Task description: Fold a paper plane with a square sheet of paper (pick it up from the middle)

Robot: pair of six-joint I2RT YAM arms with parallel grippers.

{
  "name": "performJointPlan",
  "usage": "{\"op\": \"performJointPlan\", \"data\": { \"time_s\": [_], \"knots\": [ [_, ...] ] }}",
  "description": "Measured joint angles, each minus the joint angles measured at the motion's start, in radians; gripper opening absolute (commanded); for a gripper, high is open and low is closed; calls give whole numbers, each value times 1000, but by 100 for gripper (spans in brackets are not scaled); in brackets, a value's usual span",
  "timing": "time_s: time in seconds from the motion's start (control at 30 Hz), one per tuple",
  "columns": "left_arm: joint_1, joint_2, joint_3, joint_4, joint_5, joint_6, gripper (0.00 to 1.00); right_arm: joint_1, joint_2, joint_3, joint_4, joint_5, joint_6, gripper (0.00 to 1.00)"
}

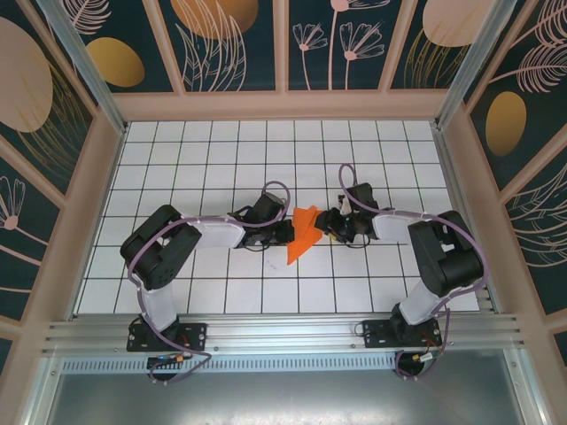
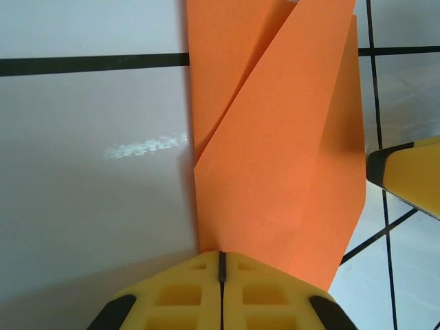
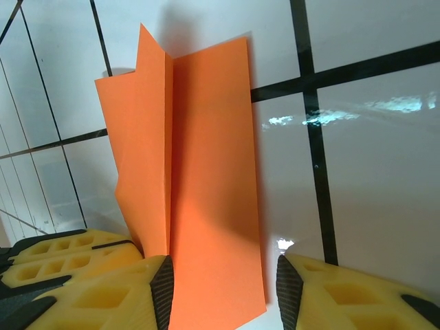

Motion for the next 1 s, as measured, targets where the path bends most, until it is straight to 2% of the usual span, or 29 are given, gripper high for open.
{"op": "performJointPlan", "data": {
  "time_s": [0.67,1.0],
  "knots": [
    [0,2,-8,13,56,0,9,19,4,2,64,-7,19,47],
    [0,2,-13,21,75,-11,10,-7,4,-17,128,-76,26,50]
  ]
}}
